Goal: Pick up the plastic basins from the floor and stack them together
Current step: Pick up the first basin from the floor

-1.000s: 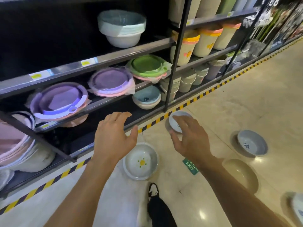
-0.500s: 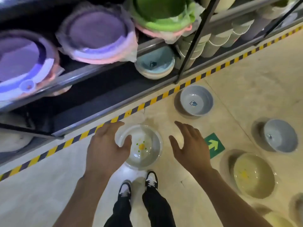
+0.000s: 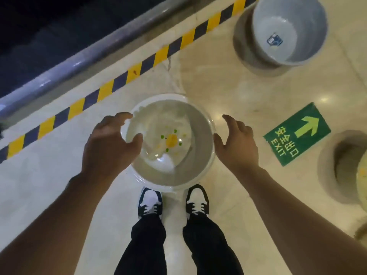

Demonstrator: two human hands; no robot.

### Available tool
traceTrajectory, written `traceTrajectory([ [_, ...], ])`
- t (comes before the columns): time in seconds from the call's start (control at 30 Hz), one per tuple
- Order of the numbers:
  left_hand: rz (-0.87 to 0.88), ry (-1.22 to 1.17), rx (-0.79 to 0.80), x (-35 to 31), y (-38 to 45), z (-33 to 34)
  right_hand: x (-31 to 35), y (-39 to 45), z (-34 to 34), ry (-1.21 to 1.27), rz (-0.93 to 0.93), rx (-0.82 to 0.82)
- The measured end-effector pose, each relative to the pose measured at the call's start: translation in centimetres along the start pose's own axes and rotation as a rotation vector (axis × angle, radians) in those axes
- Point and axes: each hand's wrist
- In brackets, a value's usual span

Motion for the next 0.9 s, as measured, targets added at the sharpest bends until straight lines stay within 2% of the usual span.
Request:
traceTrajectory([
  [0.13,-0.06,0.06,0.106,4.7,4.0,7.8,-3.7,3.6,8.5,0.0,0.104,0.048],
  [0.27,-0.187,0.063,0.125,8.3,5.2,13.3,-6.4,5.7,14.1,0.036,0.177,0.111],
  [0.47,-0.26,-0.058,0.129,10.3,4.9,16.6,-7.7,6.3,16.3,0.129,0.158,-0.04],
  [0.67,-0.185,-0.041,0.102,7.0,5.9,12.2,-6.8,7.1,9.9,0.14,0.094,-0.145],
  [0.83,-0.096,-0.047,0.026,0.5,5.5,3.7,-5.1,5.8,-0.8,0.29,0.059,-0.189],
  [0.9,-0.062,-0.055,0.033,-2.4,5.3,-0.9,-4.2,4.5,-6.4,0.326,0.069,-0.261],
])
Point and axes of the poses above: each hand's wrist, its own y-axis towards the middle knuckle, its own z-axis out of the palm, x = y × z, and after that the axes turned 5 degrees about y, right-handed
